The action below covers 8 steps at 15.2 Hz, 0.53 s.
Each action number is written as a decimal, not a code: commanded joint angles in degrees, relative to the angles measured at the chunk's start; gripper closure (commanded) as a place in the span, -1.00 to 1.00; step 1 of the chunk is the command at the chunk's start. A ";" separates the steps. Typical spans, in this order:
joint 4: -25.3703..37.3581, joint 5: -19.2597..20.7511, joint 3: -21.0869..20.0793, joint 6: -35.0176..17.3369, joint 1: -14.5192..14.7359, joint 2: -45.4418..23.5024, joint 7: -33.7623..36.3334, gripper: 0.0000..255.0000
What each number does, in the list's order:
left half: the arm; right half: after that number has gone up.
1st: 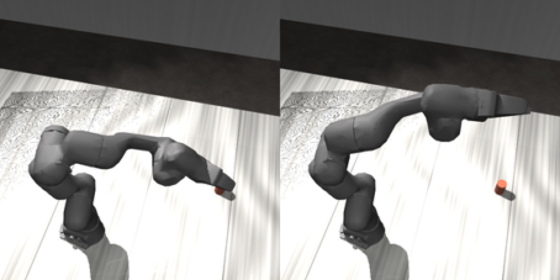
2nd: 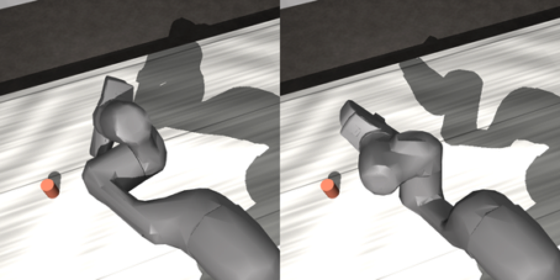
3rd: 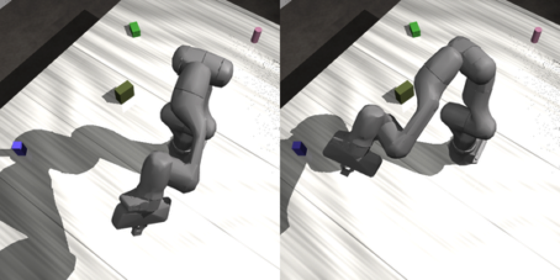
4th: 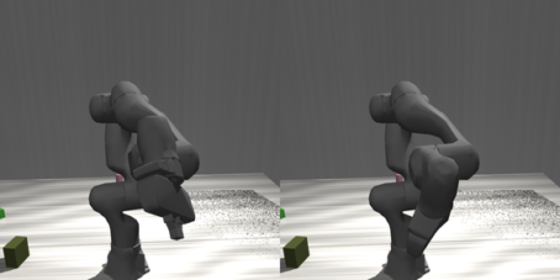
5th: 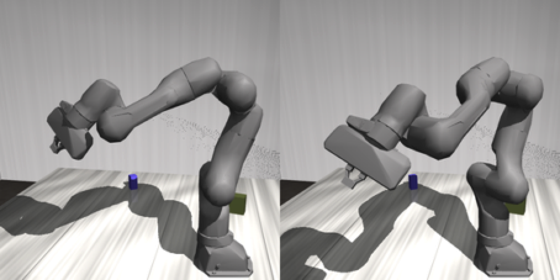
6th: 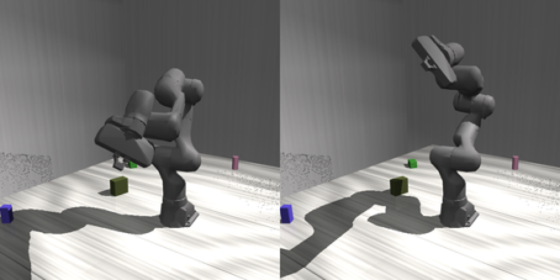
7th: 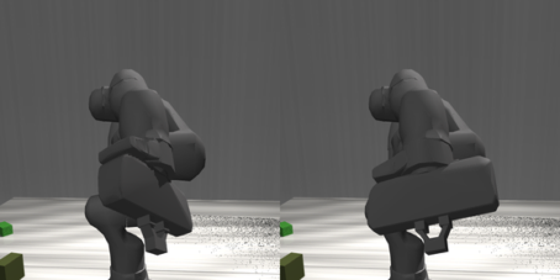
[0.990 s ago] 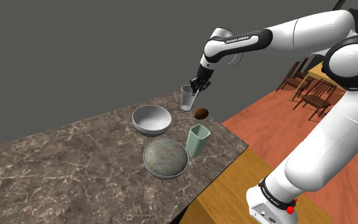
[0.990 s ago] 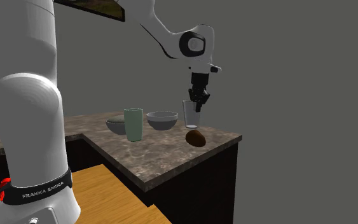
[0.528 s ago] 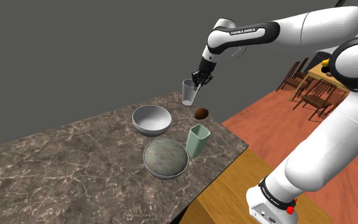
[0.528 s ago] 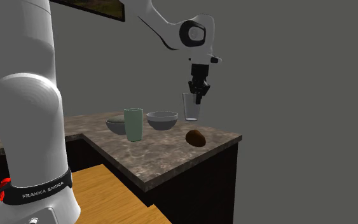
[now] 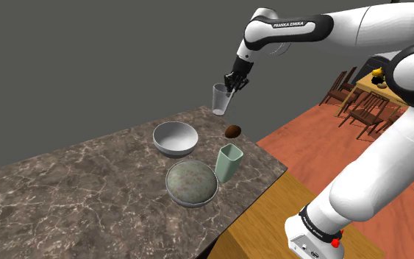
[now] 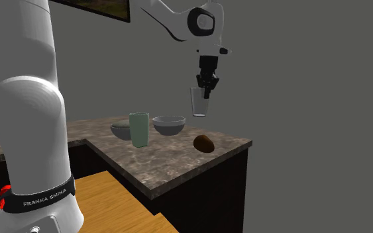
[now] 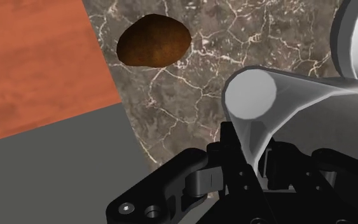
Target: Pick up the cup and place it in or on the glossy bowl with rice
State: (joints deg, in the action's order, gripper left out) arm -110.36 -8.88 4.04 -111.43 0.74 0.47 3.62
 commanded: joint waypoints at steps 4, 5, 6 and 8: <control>3.38 0.23 0.08 3.80 -0.08 0.44 0.47 1.00; 4.07 0.27 0.09 4.55 -0.09 0.50 0.57 1.00; 4.78 0.31 0.10 5.31 -0.10 0.55 0.67 1.00; 3.43 0.44 -0.45 5.37 0.42 2.12 1.80 1.00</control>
State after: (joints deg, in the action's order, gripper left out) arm -106.72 -8.50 3.81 -106.38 0.96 2.01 4.93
